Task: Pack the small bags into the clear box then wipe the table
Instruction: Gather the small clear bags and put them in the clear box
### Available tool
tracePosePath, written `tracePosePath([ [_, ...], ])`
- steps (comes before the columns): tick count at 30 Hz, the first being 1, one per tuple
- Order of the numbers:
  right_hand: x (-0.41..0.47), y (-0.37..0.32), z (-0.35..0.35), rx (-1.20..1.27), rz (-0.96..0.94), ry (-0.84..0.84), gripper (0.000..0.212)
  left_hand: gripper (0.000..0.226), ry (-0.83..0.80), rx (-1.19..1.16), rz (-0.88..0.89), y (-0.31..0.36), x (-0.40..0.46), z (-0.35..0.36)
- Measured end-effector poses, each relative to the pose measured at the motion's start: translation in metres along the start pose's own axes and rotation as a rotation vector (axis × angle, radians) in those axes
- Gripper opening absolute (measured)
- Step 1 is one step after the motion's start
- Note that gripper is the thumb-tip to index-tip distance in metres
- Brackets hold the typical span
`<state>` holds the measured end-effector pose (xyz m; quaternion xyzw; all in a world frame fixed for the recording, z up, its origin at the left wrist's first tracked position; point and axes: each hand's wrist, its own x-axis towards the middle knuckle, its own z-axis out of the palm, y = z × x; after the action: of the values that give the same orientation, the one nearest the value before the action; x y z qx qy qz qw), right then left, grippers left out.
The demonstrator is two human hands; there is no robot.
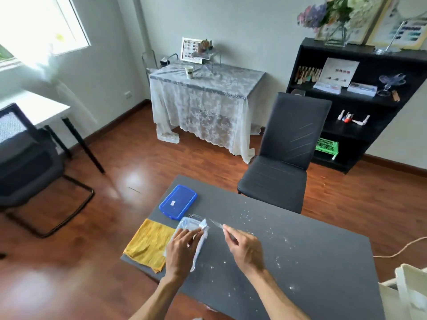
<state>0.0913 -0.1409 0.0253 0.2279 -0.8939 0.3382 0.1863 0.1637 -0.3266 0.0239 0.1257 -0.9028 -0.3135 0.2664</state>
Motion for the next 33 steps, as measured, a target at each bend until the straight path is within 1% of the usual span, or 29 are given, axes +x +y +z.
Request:
tracePosePath([
  [3,0.002,-0.018,0.017,-0.007,-0.034,-0.002,0.022,0.023,0.005,0.047,0.014,-0.023,0.001,-0.017],
  [7,-0.002,-0.034,0.031,0.008,-0.020,-0.052,0.017,0.033,-0.050,0.094,0.037,-0.049,-0.001,-0.030],
  [9,-0.004,-0.038,0.035,-0.007,-0.016,-0.059,0.016,0.035,-0.091,0.126,0.090,-0.060,0.000,-0.033],
  [11,-0.005,-0.040,0.037,-0.029,-0.007,-0.053,0.017,0.036,-0.138,0.186,0.182,-0.070,0.003,-0.033],
  [14,-0.009,-0.042,0.037,-0.042,0.017,-0.053,0.019,0.029,-0.214,0.243,0.245,-0.075,0.007,-0.033],
  [16,-0.012,-0.044,0.037,-0.055,0.025,-0.064,0.019,0.021,-0.274,0.258,0.241,-0.076,0.013,-0.031],
  [19,-0.012,-0.047,0.036,-0.082,0.047,-0.051,0.019,0.022,-0.359,0.297,0.242,-0.077,0.021,-0.028],
  [22,-0.013,-0.052,0.036,-0.104,0.055,-0.052,0.020,0.034,-0.403,0.311,0.233,-0.080,0.025,-0.027],
  [26,-0.010,-0.060,0.039,-0.121,0.053,-0.082,0.020,0.053,-0.373,0.287,0.187,-0.087,0.024,-0.030],
  [29,-0.005,-0.067,0.042,-0.152,-0.027,-0.128,0.020,0.058,-0.357,0.251,0.115,-0.093,0.022,-0.033],
  [33,0.002,-0.071,0.052,-0.202,-0.168,-0.260,0.014,0.053,-0.392,0.234,0.100,-0.098,0.019,-0.036],
])
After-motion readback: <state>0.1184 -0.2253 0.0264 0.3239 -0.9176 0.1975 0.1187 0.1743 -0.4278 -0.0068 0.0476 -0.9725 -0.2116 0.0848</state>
